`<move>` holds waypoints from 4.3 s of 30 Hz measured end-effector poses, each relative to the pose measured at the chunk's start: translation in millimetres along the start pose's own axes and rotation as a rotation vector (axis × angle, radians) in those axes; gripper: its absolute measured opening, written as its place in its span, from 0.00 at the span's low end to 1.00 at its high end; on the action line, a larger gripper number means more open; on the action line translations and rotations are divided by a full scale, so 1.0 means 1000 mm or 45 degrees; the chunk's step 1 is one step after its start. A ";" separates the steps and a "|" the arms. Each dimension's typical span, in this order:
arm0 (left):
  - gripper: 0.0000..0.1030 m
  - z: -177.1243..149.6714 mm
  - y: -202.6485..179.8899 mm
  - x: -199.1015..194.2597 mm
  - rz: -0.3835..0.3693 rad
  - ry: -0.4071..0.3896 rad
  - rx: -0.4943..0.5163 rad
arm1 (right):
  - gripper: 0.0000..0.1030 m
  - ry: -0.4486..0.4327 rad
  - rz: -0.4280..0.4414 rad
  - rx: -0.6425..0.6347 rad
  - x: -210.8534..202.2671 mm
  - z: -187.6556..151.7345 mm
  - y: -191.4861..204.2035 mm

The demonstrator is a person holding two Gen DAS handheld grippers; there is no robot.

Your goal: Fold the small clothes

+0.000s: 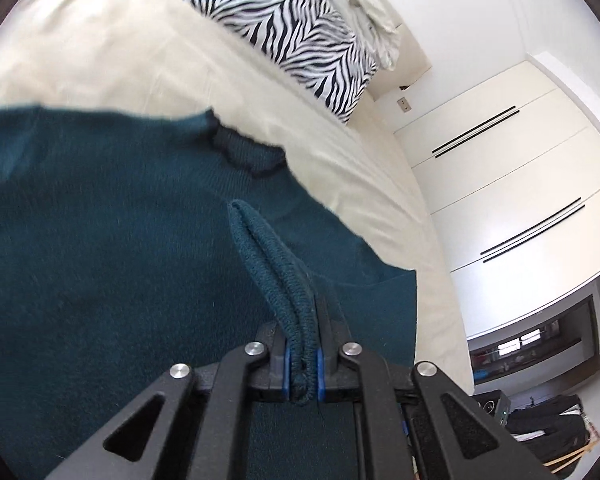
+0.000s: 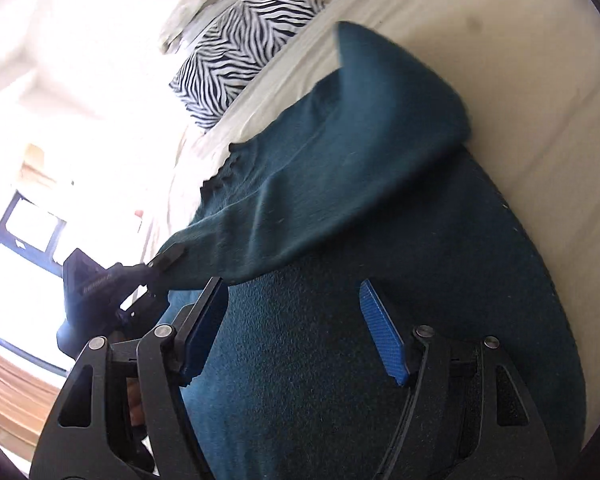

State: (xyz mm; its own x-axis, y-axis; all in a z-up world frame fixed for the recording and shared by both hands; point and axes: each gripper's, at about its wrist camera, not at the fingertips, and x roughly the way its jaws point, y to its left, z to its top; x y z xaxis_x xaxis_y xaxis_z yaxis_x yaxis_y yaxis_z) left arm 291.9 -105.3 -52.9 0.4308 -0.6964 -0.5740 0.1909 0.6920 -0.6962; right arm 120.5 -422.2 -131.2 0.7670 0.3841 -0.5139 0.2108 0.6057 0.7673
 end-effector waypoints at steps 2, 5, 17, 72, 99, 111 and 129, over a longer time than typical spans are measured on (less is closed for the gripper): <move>0.09 0.006 -0.004 -0.012 0.000 -0.080 0.063 | 0.66 -0.010 0.085 0.137 -0.003 0.004 -0.014; 0.09 0.011 0.002 -0.027 0.002 -0.182 0.062 | 0.66 -0.048 0.161 0.274 -0.001 0.012 -0.023; 0.09 0.030 0.066 -0.027 0.088 -0.233 -0.035 | 0.65 -0.212 0.228 0.551 0.028 0.070 -0.047; 0.27 0.003 0.115 -0.021 0.128 -0.082 -0.085 | 0.50 0.129 0.219 0.317 -0.007 0.093 -0.071; 0.07 -0.088 0.349 -0.339 0.250 -0.969 -1.115 | 0.53 0.358 0.353 -0.060 0.005 -0.127 0.149; 0.09 -0.029 0.043 -0.126 0.827 -0.393 0.550 | 0.53 0.262 0.298 -0.027 -0.013 -0.104 0.111; 0.42 -0.095 0.053 -0.061 0.930 -0.223 0.684 | 0.53 0.609 0.283 0.080 0.137 -0.093 0.126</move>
State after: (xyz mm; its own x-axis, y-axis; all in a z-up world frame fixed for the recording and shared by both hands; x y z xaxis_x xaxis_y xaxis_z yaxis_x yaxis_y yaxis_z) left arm 191.8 -44.2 -95.8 0.7241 -0.0440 -0.6883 0.1844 0.9740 0.1317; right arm 195.7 -228.0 -140.3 0.4380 0.7823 -0.4429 0.1220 0.4364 0.8914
